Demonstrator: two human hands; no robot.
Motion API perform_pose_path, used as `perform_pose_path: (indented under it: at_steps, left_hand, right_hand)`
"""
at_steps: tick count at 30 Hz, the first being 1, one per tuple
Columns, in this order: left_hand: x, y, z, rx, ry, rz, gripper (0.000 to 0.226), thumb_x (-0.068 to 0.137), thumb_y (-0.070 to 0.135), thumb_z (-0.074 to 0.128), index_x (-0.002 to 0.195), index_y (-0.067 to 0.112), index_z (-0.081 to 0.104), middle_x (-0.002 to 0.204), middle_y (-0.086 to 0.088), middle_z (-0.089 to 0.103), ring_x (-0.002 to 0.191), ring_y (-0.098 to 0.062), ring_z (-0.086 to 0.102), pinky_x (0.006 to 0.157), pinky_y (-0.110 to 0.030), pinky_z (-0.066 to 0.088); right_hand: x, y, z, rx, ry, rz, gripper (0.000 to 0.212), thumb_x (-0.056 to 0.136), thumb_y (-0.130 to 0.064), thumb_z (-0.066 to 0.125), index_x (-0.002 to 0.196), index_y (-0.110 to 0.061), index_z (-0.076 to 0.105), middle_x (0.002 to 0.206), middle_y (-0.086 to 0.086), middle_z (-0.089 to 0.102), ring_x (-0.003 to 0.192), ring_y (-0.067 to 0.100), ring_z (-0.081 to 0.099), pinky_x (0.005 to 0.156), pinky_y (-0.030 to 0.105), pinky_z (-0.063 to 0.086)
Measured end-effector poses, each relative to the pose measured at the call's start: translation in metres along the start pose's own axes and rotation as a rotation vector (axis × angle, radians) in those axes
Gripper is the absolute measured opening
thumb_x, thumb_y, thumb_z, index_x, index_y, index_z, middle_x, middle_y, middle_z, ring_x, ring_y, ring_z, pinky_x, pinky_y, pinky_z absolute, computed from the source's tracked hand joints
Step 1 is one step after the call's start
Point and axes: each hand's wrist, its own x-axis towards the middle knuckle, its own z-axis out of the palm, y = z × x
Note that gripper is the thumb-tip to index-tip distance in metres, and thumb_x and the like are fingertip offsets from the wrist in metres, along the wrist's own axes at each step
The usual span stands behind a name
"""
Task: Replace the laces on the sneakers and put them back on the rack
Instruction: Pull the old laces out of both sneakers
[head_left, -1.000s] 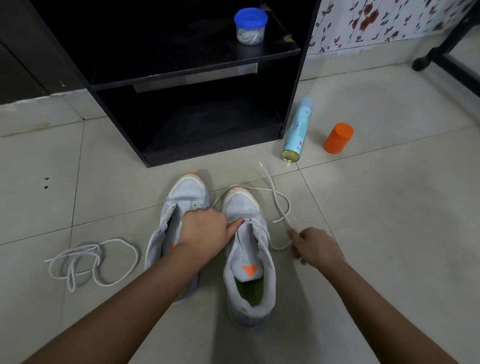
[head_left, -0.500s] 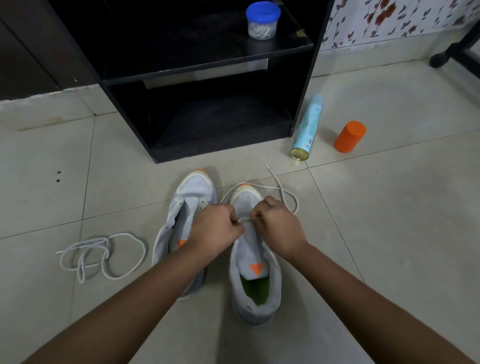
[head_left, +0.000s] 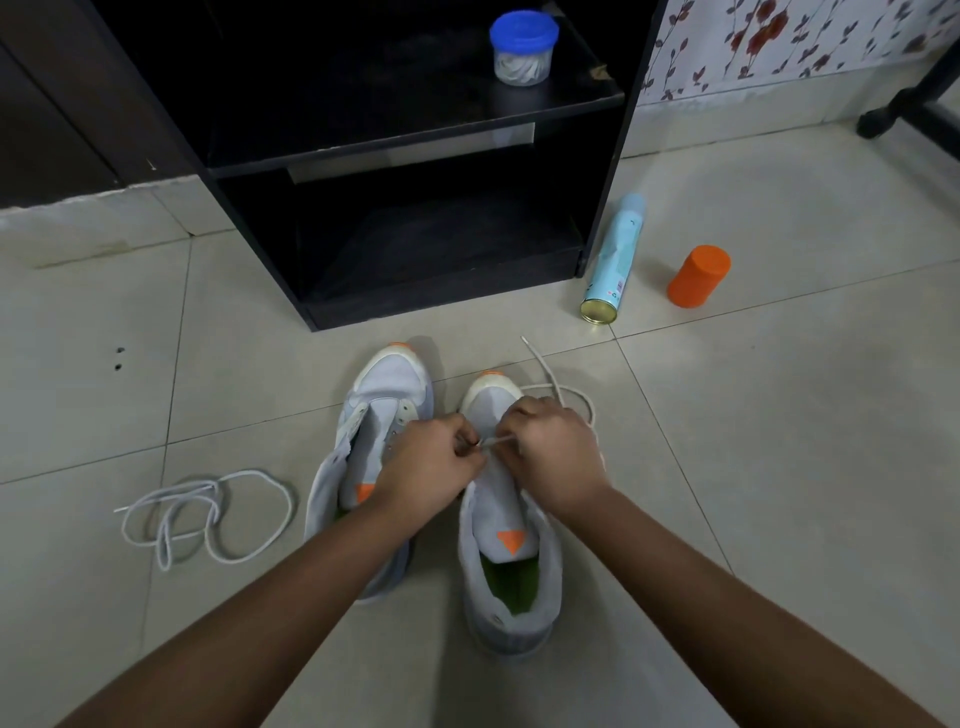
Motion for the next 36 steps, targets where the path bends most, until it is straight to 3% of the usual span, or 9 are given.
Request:
perform_pose_path:
  at_steps: [2,8,11,15,18,24,28,31,36]
  left_hand:
    - [-0.001,0.0,0.001,0.012,-0.018,0.002,0.015,0.082,0.023,0.063,0.097,0.022,0.066,0.081,0.006,0.071,0.079,-0.013,0.065,0.07,-0.027,0.048]
    - [-0.001,-0.003,0.002,-0.025,-0.04,-0.017,0.015,0.085,0.023,0.063,0.099,0.021,0.066,0.078,0.01,0.064,0.08,-0.012,0.065,0.07,-0.025,0.047]
    - [0.001,-0.004,0.002,-0.023,-0.039,-0.007,0.015,0.085,0.024,0.063,0.1,0.021,0.066,0.078,0.01,0.063,0.081,-0.013,0.065,0.073,-0.027,0.049]
    - [0.0,-0.002,0.003,-0.002,-0.023,0.003,0.017,0.085,0.023,0.062,0.101,0.019,0.064,0.085,0.003,0.07,0.083,-0.015,0.064,0.074,-0.03,0.05]
    - [0.001,-0.005,0.005,-0.017,-0.033,0.004,0.017,0.086,0.023,0.061,0.101,0.018,0.064,0.082,0.005,0.069,0.082,-0.016,0.065,0.073,-0.03,0.05]
    - [0.002,-0.006,0.005,-0.023,-0.053,-0.007,0.018,0.086,0.025,0.06,0.103,0.021,0.065,0.086,0.006,0.069,0.084,-0.015,0.066,0.074,-0.03,0.051]
    - [0.003,-0.003,0.006,0.007,-0.032,0.012,0.02,0.086,0.024,0.06,0.104,0.019,0.065,0.092,0.002,0.072,0.086,-0.017,0.066,0.076,-0.032,0.051]
    - [0.003,-0.002,0.006,0.044,-0.012,0.019,0.02,0.086,0.024,0.059,0.104,0.019,0.065,0.087,-0.001,0.071,0.083,-0.02,0.065,0.072,-0.031,0.05]
    - [0.003,-0.002,0.005,0.04,-0.029,0.017,0.02,0.086,0.024,0.059,0.104,0.02,0.065,0.091,0.0,0.072,0.086,-0.018,0.065,0.072,-0.03,0.049]
  right_hand:
    - [0.002,0.009,0.001,-0.062,0.003,0.044,0.004,0.072,-0.014,0.071,0.074,-0.012,0.067,0.077,0.008,0.064,0.071,0.03,0.062,0.059,0.033,0.048]
    - [-0.023,0.087,-0.01,-0.085,0.067,0.703,0.023,0.095,-0.019,0.048,0.102,-0.006,0.065,0.108,0.014,0.06,0.099,0.036,0.055,0.075,0.038,0.047]
    - [-0.018,0.068,-0.007,-0.036,0.097,0.469,0.022,0.085,-0.019,0.062,0.106,-0.014,0.069,0.11,0.011,0.064,0.098,0.035,0.056,0.077,0.039,0.048]
    - [-0.003,0.007,0.006,0.002,-0.005,0.036,0.012,0.069,-0.023,0.068,0.08,-0.017,0.07,0.085,0.002,0.066,0.08,0.026,0.061,0.064,0.034,0.049]
    - [-0.001,0.017,0.007,-0.029,0.026,0.083,0.004,0.075,-0.017,0.066,0.074,-0.013,0.066,0.078,0.005,0.064,0.075,0.027,0.061,0.059,0.033,0.046]
    - [-0.021,0.093,-0.01,0.133,0.072,0.751,0.016,0.093,-0.023,0.053,0.098,-0.01,0.063,0.107,0.012,0.061,0.094,0.033,0.058,0.072,0.036,0.044]
    - [-0.019,0.063,-0.003,0.026,0.053,0.343,0.035,0.083,-0.022,0.062,0.118,-0.017,0.064,0.116,0.009,0.063,0.102,0.033,0.057,0.082,0.04,0.049]
    - [-0.01,0.019,0.006,-0.006,0.046,0.042,0.017,0.07,-0.019,0.066,0.087,-0.019,0.072,0.086,0.001,0.068,0.081,0.026,0.063,0.067,0.032,0.048]
    - [-0.004,0.038,0.006,-0.041,0.061,0.141,0.006,0.078,-0.009,0.065,0.083,-0.012,0.065,0.083,0.006,0.064,0.077,0.03,0.061,0.063,0.032,0.046]
